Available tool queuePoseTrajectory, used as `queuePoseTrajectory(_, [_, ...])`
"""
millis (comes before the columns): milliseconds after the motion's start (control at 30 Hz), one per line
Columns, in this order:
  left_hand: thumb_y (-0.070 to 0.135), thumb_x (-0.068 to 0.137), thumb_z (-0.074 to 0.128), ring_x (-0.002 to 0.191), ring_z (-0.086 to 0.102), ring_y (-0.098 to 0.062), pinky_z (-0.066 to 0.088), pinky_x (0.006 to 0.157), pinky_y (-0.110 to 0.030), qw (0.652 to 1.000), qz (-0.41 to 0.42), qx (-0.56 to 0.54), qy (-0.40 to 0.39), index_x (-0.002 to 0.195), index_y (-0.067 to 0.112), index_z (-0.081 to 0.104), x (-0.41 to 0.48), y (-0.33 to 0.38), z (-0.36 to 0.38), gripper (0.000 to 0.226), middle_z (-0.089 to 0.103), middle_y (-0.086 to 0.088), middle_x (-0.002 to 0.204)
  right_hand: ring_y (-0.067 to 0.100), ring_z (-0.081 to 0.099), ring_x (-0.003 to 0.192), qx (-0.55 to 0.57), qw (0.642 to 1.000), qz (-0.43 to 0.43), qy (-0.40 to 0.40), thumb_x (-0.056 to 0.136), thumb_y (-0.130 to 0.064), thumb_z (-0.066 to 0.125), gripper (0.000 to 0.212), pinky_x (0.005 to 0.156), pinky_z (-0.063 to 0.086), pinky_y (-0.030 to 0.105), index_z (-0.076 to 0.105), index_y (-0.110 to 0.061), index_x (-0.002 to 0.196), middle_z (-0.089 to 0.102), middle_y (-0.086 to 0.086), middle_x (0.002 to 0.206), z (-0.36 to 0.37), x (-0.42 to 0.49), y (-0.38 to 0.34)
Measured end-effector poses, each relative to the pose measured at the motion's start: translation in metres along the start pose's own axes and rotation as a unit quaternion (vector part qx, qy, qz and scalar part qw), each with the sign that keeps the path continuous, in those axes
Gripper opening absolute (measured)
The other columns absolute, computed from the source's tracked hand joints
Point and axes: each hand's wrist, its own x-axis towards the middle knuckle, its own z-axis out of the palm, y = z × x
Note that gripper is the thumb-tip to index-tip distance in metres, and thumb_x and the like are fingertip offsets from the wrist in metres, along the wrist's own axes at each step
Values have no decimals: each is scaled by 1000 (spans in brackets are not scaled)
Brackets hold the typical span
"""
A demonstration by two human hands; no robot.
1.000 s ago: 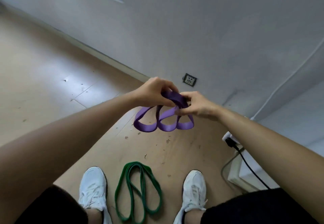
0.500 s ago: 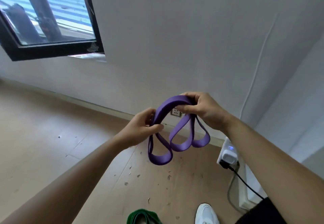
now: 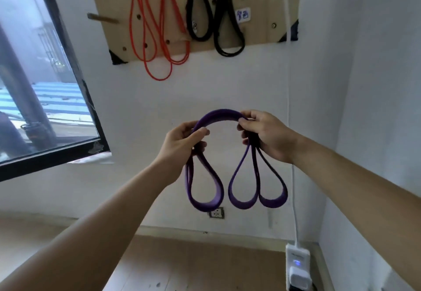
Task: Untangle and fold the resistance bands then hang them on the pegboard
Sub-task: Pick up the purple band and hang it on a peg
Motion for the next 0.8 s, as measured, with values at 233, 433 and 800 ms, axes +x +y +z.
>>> queuePoseTrajectory(233, [19,95,68,91,70,-23,61,88,-36,995,65,81,-6,118,16,67,46,54,17,23,72,-11,106,14,48,74,33,998,-35,45,103,-19,55,14,74,42,31,65,-9,106,55,3,87,-28,35,-69])
queuePoseTrajectory(433, [20,99,63,83,69,-17,60,82,-35,989,123,84,-7,115,17,67,95,101,55,17,70,-8,101,12,43,65,86,978,-89,166,104,-19,53,15,63,37,26,67,-13,99,52,1,80,-38,68,-110])
queuePoseTrajectory(800, [17,100,61,78,67,-12,60,78,-31,973,228,-6,36,120,17,68,133,112,89,21,72,-1,97,14,47,71,80,970,-138,184,103,-24,51,26,69,40,30,60,-10,123,56,3,90,-72,88,-121])
